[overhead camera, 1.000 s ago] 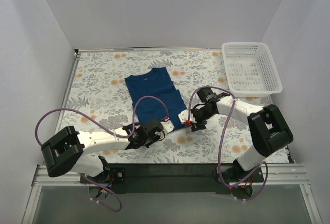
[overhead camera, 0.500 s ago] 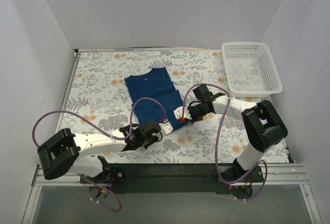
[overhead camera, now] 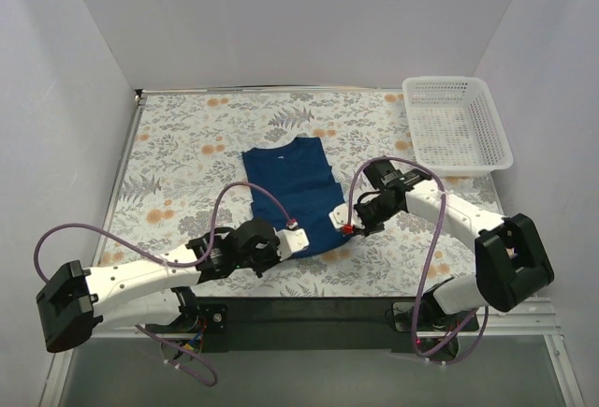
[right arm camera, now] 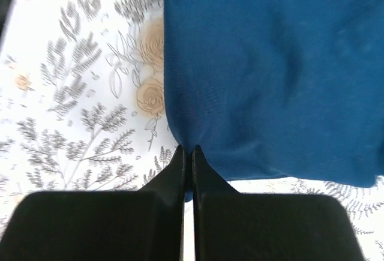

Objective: Fold and stack the t-shirts
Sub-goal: Fold the tshirt

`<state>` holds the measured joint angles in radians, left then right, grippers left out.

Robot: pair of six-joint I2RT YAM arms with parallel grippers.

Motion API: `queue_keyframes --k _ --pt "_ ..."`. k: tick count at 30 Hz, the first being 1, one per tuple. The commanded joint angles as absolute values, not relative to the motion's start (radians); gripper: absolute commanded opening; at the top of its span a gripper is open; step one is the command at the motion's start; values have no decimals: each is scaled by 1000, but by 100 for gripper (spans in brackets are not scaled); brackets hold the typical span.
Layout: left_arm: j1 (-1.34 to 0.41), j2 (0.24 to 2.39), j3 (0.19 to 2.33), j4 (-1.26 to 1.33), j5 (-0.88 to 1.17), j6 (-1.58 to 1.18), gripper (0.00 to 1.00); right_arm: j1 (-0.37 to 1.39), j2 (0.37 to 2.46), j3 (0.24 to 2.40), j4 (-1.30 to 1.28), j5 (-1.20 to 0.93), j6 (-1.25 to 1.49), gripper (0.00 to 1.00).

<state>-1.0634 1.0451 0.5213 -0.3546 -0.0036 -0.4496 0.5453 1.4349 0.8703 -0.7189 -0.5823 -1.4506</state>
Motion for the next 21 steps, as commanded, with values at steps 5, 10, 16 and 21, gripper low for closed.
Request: queue_keyframes --k 5,10,16,21 --pt "-1000 951 618 -396 55 -302 0 529 1446 1089 -839 -721 -1347 1" --pt "-781 956 644 -290 107 -212 0 488 1615 1291 -836 -744 -1257 1" --pt "-574 1072 669 -123 161 -167 0 433 1842 1567 -838 -775 -1122 1" --pt "-450 1206 692 38 201 -147 0 417 1999 1791 -831 -782 -999 1"
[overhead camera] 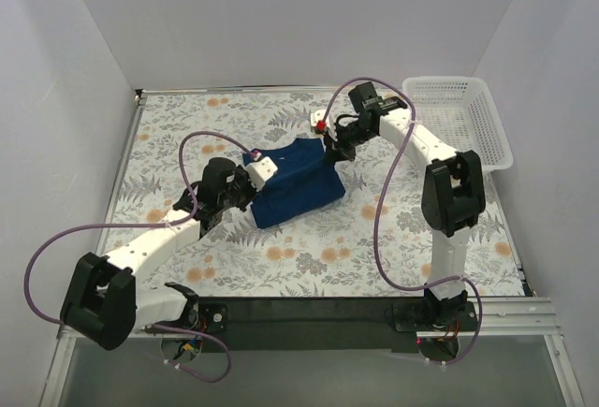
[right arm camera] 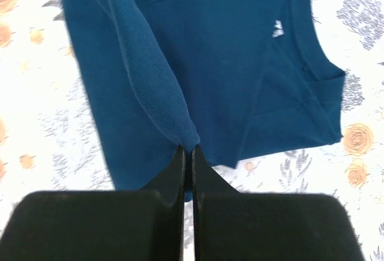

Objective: Fold and stack the t-shirts
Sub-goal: Fold the tshirt

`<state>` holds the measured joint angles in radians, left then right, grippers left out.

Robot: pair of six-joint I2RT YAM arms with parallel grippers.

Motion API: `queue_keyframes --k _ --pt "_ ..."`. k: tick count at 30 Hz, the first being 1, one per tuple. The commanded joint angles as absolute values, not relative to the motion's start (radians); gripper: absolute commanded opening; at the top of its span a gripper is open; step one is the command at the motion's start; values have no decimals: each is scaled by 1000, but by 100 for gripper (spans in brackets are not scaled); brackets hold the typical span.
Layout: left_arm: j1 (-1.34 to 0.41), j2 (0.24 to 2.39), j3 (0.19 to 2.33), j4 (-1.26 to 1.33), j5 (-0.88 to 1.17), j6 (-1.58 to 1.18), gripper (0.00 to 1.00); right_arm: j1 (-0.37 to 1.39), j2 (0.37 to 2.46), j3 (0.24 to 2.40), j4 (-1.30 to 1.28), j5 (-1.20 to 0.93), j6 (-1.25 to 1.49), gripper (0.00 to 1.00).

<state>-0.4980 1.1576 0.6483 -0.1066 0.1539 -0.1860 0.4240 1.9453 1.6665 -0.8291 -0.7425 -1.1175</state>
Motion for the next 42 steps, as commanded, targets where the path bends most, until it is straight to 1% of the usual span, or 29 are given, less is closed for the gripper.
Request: queue_keyframes --k 1,4,6,9,10,17,21,24,31,42 --pt "-437 1225 698 57 204 -144 0 416 2044 1819 -831 -785 -979 1" --pt "-391 1288 732 127 195 -141 0 408 2118 1926 -812 -787 -904 1" --pt "-368 1322 744 176 189 -137 0 407 2141 1951 -775 -781 -856 1" --pt "-348 1363 759 236 184 -133 0 405 2155 1933 -626 -741 -738 1" --pt "-345 1380 765 271 180 -132 0 406 2155 1919 -527 -729 -700 1" --pt "-308 1548 784 466 134 -132 0 407 2220 1887 -244 -588 -421 1" --pt "-298 1652 828 534 133 -127 0 407 2279 1914 -187 -471 -362 1" --pt "-288 1713 851 566 135 -129 0 407 2299 1922 -176 -454 -359 1" --pt "-282 1764 871 627 88 -117 0 407 2335 1924 -143 -417 -318 1" --pt "-276 1851 931 635 95 -103 0 408 2350 1933 -97 -347 -261 1"
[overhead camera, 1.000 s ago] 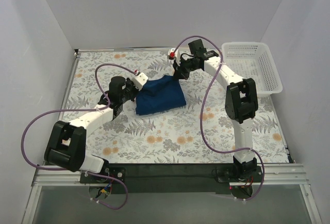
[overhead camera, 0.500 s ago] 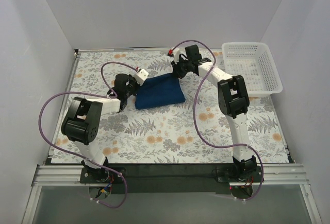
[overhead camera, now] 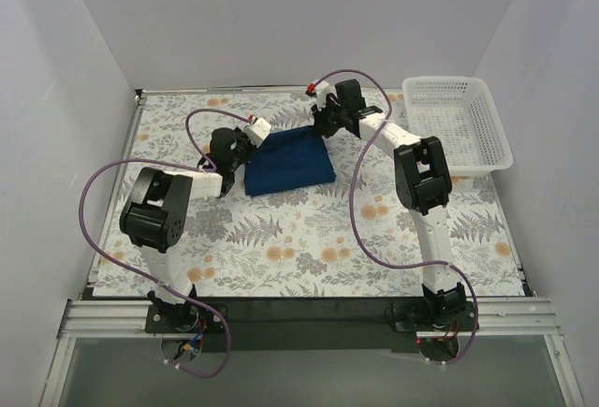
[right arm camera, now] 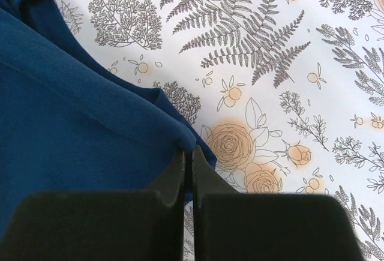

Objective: Fold and stack the t-shirts
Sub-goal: Fold the tshirt

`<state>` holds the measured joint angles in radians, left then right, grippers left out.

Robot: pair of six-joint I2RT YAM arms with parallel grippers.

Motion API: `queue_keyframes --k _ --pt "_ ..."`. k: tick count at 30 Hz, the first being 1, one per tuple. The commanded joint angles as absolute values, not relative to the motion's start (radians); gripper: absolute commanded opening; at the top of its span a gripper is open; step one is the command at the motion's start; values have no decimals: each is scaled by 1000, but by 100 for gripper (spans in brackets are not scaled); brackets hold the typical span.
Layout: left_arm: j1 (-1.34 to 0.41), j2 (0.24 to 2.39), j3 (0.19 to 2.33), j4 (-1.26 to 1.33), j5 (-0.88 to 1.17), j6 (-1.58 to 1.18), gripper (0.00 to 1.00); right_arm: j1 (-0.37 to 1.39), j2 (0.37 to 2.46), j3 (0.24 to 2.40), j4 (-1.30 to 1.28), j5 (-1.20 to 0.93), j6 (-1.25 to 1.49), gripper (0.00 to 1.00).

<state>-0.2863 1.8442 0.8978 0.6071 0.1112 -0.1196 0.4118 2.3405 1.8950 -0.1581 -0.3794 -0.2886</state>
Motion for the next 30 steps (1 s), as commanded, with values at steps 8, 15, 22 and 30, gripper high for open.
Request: queue_keyframes --k 8,15,22,30 --pt "-275 1884 940 678 31 -100 0 408 2364 1945 -72 -330 -230 1" --pt "-273 1896 940 678 12 -98 0 410 2381 1968 -67 -327 -219 1" --pt "-273 1913 971 660 -50 -133 13 413 2388 1990 -66 -304 -210 42" --pt "-273 1803 1120 507 -256 -302 66 397 2294 2001 -66 -158 -149 66"
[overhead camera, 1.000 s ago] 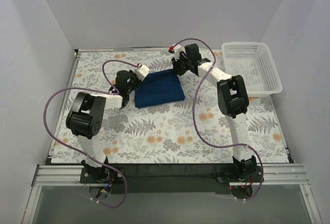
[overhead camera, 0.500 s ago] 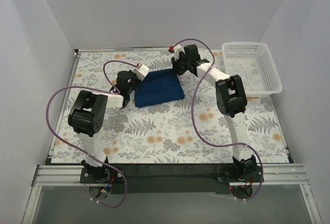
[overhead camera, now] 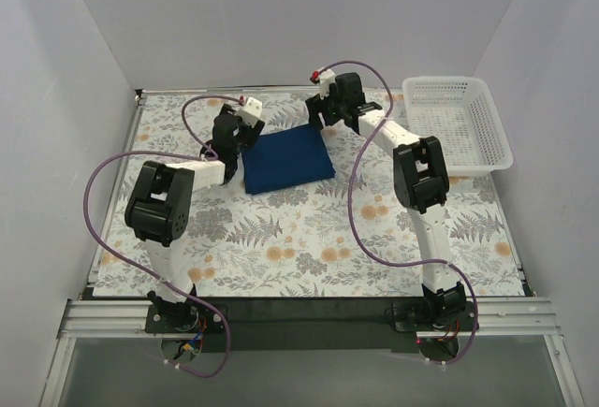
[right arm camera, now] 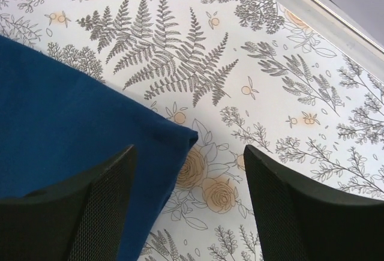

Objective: Fold and stack the t-shirts
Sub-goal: Fold the tshirt

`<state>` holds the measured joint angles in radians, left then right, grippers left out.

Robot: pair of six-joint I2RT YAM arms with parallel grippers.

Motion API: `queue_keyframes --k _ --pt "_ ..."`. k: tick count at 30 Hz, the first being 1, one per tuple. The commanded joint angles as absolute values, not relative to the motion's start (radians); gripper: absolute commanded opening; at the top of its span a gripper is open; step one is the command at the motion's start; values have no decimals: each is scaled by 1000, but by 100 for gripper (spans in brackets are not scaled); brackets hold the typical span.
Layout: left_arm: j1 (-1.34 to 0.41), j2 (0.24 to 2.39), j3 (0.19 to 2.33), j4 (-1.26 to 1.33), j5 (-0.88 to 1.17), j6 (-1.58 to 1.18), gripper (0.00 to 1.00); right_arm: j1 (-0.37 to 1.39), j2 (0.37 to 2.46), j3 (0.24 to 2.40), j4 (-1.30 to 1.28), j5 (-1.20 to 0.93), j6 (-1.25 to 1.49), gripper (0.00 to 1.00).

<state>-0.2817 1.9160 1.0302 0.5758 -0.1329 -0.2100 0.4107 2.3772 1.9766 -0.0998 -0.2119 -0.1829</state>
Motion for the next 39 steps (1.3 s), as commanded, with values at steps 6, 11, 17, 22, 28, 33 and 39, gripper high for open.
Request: queue_keyframes --k 6,11,17,22,28,33,39 --pt "-272 1645 1180 120 -24 -643 66 361 2180 1832 -225 -789 -310 45" --pt "-272 1641 1100 70 461 -984 58 382 2149 1691 -293 -1017 -273 24" --pt "-273 1695 945 259 583 -1233 52 391 2160 1632 -295 -976 -195 16" --pt "-275 1747 939 256 591 -1247 50 394 2192 1631 -296 -947 -158 14" --pt "-275 1804 936 187 503 -1213 50 391 2275 1678 -322 -832 -112 14" --pt "-273 1827 910 178 462 -1213 50 387 2319 1698 -344 -678 -81 11" --pt "-268 1810 900 150 399 -1210 50 368 2290 1674 -376 -661 -139 13"
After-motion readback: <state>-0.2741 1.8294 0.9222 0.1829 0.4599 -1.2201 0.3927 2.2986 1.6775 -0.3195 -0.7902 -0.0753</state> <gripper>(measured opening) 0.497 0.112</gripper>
